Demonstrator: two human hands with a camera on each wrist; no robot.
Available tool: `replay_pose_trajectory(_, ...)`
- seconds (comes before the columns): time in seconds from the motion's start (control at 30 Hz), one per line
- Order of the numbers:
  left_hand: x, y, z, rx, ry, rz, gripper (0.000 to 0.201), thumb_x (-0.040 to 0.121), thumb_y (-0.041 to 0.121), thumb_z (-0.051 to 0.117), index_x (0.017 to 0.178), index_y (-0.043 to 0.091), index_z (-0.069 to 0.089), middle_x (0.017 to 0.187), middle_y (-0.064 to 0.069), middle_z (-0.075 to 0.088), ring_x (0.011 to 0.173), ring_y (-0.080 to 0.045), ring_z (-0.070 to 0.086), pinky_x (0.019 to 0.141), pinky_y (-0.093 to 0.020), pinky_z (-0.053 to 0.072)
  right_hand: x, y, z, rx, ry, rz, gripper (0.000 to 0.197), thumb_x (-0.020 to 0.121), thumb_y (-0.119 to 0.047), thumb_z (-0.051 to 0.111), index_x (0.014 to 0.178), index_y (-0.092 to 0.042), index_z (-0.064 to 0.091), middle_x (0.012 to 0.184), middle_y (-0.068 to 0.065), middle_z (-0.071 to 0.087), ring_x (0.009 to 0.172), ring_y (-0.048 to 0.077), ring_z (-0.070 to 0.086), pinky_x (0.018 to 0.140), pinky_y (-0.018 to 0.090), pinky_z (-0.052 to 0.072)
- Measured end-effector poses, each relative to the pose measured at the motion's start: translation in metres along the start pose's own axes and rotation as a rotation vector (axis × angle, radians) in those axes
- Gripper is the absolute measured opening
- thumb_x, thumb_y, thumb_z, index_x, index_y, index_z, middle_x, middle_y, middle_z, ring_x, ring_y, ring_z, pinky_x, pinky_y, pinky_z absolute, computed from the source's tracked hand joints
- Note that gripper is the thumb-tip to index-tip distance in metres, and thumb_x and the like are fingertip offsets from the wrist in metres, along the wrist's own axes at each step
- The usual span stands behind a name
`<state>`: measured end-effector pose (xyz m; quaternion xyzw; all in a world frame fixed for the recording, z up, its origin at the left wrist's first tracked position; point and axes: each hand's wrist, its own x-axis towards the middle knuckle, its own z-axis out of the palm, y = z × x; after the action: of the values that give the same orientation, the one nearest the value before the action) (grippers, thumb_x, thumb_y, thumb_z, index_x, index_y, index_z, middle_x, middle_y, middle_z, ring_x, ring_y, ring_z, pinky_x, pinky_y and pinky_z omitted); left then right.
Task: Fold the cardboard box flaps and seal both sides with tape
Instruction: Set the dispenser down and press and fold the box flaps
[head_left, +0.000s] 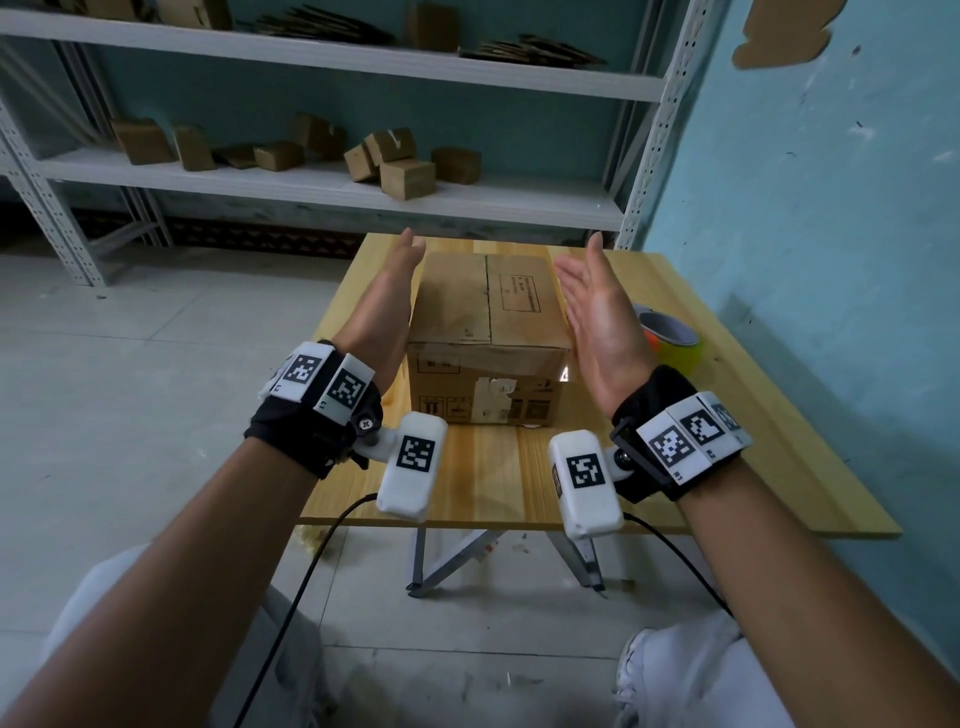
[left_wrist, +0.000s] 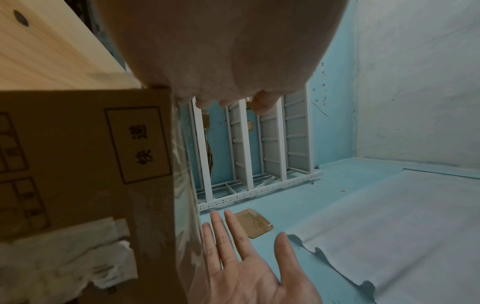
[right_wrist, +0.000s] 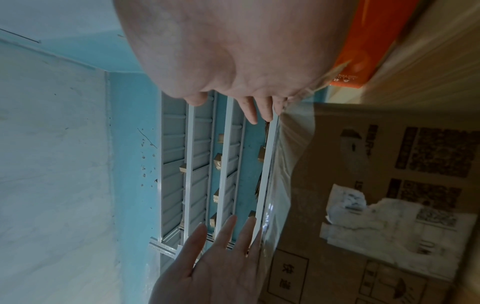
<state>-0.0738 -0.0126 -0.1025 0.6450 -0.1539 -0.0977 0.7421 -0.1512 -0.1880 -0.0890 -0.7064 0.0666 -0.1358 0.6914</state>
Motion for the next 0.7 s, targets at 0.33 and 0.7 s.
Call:
replay_pose_trajectory(0.33,-0.003,-0.003,-0.004,0.019,-0.058,0.025,0.057,0.098,0.048,0.03,0.151,0.03,0.022,0.154,0.004,0.033,0.137,-0.015,0.037,0.109,-0.039,0.037,-0.001,0.002,0.002,-0.001,0.002,0.025,0.068,0.1,-0.061,0.017,0.15,-0.018,0.033,0.152,-0.001,0.04,0.124,0.003,0.041,0.093,0.018,0.032)
replay_pose_trajectory(0.7,-0.016,0.005,0.01,0.052,-0.018,0.002,0.046,0.105,0.034,0.022,0.151,0.029,0.017,0.149,0.005,0.035,0.076,0.013,0.054,0.056,-0.007,0.048,0.0,0.006,0.005,-0.015,0.037,0.052,0.071,0.097,-0.065,0.016,0.152,-0.023,0.03,0.157,-0.001,0.034,0.143,0.013,0.03,0.12,0.042,0.018)
